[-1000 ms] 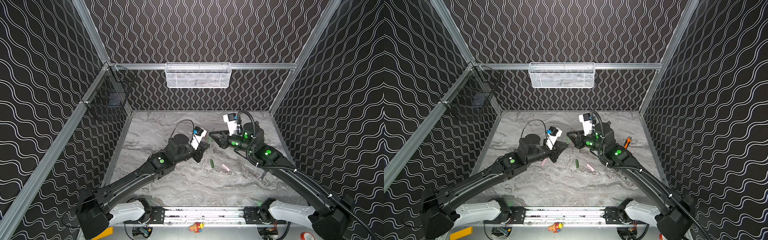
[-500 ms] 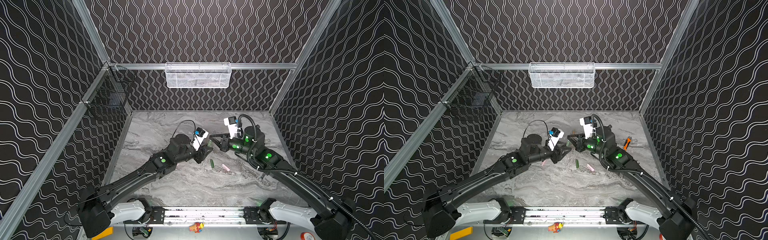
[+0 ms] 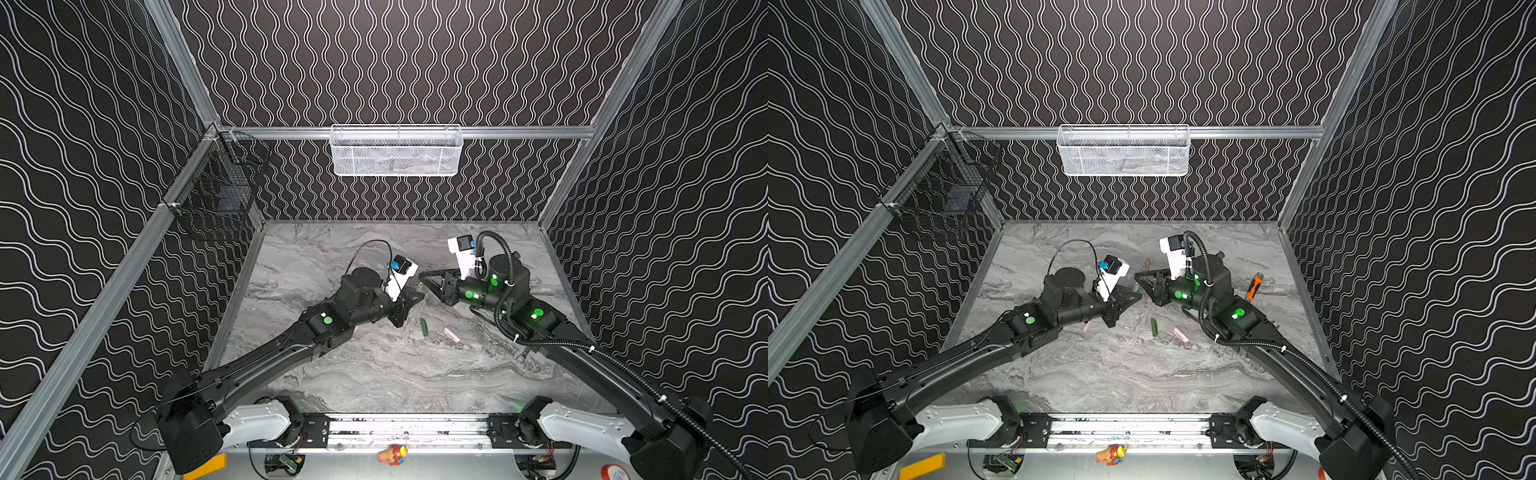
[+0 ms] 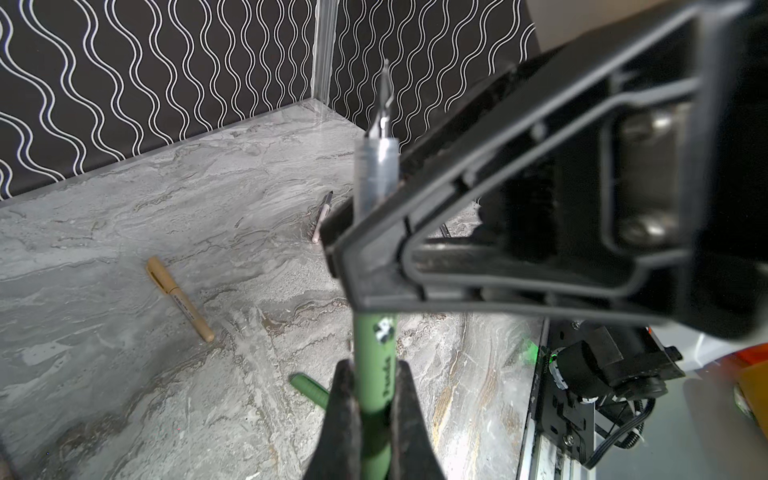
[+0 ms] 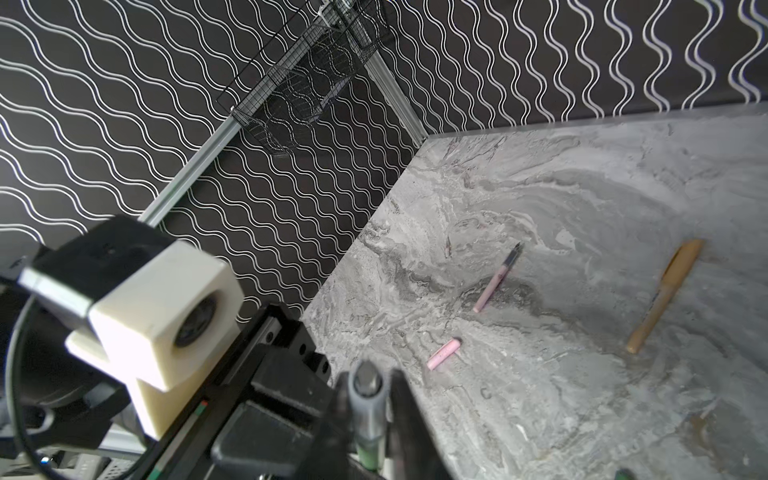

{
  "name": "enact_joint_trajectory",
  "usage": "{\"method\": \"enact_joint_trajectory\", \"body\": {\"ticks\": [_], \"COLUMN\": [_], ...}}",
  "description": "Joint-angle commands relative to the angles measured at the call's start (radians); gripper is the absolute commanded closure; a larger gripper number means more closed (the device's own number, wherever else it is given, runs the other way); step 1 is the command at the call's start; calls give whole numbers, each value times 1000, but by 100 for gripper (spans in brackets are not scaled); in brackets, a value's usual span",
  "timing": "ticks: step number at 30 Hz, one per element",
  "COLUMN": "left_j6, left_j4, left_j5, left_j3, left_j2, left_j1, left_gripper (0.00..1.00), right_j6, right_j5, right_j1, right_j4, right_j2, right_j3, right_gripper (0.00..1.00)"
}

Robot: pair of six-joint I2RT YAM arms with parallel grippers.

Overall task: Insert the pens into the pen caps
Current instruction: 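Lower the open right gripper over the green cap on the table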

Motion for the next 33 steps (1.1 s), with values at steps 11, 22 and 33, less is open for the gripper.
{"method": "enact_joint_trajectory", "body": {"ticks": [11, 22, 33], "left_j6": [-92, -75, -107], "left_j4": [175, 501, 450], "left_j5": [-266, -90, 6], "left_j3": [-118, -265, -214], "left_j2": [-130, -132, -93], "left_j1": [51, 62, 62], "left_gripper": [100, 100, 99], "right_j6": [-35, -85, -93], "right_j5": [317, 161, 118], "right_j1": [-3, -82, -84], "right_j4": [-188, -325, -248], "right_j2": [-128, 320, 504], "right_j3": [-151, -91, -74], "right_gripper": [51, 64, 73]}}
